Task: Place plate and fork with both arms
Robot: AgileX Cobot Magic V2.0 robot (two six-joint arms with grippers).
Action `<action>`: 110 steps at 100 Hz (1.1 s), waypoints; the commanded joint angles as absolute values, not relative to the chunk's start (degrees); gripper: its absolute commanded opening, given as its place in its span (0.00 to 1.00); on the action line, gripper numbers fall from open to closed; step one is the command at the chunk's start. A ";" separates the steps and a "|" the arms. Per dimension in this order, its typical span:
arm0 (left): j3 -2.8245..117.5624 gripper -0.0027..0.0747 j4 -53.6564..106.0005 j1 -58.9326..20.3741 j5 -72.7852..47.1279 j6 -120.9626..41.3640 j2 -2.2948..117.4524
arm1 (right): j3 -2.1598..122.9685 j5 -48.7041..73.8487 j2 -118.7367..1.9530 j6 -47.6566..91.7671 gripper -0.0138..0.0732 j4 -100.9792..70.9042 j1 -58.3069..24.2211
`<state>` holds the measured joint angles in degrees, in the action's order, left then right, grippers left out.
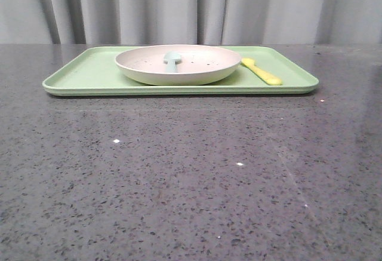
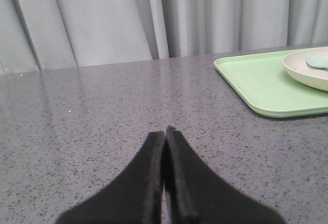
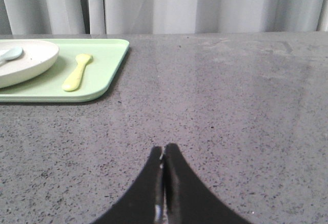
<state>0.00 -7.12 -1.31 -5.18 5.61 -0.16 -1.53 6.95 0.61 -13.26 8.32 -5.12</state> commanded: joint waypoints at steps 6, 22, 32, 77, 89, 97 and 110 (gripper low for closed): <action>-0.70 0.01 -6.60 -1.26 -0.69 5.65 -2.01 | -1.27 0.99 1.69 -12.48 0.08 9.28 -4.85; -0.70 0.01 -6.60 -1.26 -0.69 5.65 -2.01 | -1.27 0.31 1.69 -12.53 0.08 9.28 -4.85; -0.70 0.01 -6.60 -1.26 -0.69 5.65 -2.01 | -1.27 0.31 1.69 -12.53 0.08 9.28 -4.85; -0.70 0.01 -6.60 -1.26 -0.69 5.65 -2.01 | -1.27 0.00 1.69 -12.48 0.08 11.24 -4.85; -0.70 0.01 -6.60 -1.26 -0.69 5.65 -2.01 | -1.27 0.00 1.69 -12.48 0.08 11.87 -4.85; -0.70 0.01 -6.60 -1.26 -0.69 5.65 -2.01 | -1.27 0.00 1.69 -12.48 0.08 12.81 -4.85; -0.70 0.01 -6.60 -1.26 -0.69 5.65 -2.01 | -1.27 0.00 1.69 -12.43 0.08 13.29 -4.85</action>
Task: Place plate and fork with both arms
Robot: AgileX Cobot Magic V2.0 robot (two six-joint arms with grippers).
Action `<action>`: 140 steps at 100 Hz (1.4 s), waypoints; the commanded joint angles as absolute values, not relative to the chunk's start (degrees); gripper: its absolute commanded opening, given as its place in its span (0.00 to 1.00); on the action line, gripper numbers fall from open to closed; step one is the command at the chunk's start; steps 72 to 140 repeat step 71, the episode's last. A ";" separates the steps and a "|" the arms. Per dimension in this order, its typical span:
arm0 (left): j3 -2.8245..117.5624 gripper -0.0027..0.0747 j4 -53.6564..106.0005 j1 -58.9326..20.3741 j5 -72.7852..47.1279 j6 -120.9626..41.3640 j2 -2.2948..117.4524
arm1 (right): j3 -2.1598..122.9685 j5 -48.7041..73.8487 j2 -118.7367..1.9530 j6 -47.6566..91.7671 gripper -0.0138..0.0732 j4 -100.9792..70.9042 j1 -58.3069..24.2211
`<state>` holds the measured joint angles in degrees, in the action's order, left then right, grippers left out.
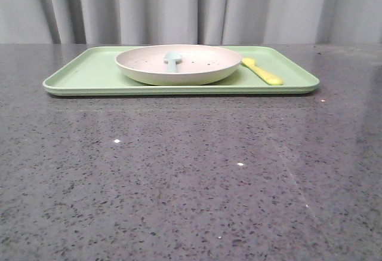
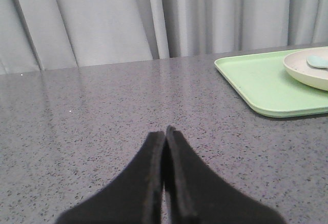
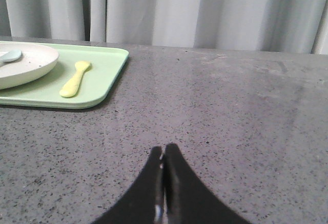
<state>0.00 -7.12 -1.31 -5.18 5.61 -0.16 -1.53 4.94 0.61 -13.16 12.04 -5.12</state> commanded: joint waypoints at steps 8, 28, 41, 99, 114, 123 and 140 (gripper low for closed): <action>-0.70 0.01 -6.60 -1.26 -0.69 5.65 -2.01 | -1.27 0.00 1.69 -12.43 0.08 12.52 -4.85; -0.70 0.01 -6.60 -1.26 -0.69 5.65 -2.01 | -1.27 0.00 1.69 -12.43 0.08 12.52 -4.85; -0.70 0.01 -6.60 -1.26 -0.69 5.65 -2.01 | -1.27 0.00 1.69 -12.43 0.08 12.52 -4.85; -0.70 0.01 -6.60 -1.26 -0.69 5.65 -2.01 | -1.27 0.00 1.69 -12.43 0.08 12.52 -4.85; -0.70 0.01 -6.60 -1.26 -0.69 5.65 -2.01 | -1.27 0.00 1.69 -12.43 0.08 12.52 -4.85; -0.70 0.01 -6.60 -1.26 -0.69 5.65 -2.01 | -1.27 0.00 1.69 -12.43 0.08 12.52 -4.85; -0.70 0.01 -6.60 -1.26 -0.69 5.65 -2.01 | -1.27 0.00 1.69 -12.43 0.08 12.52 -4.85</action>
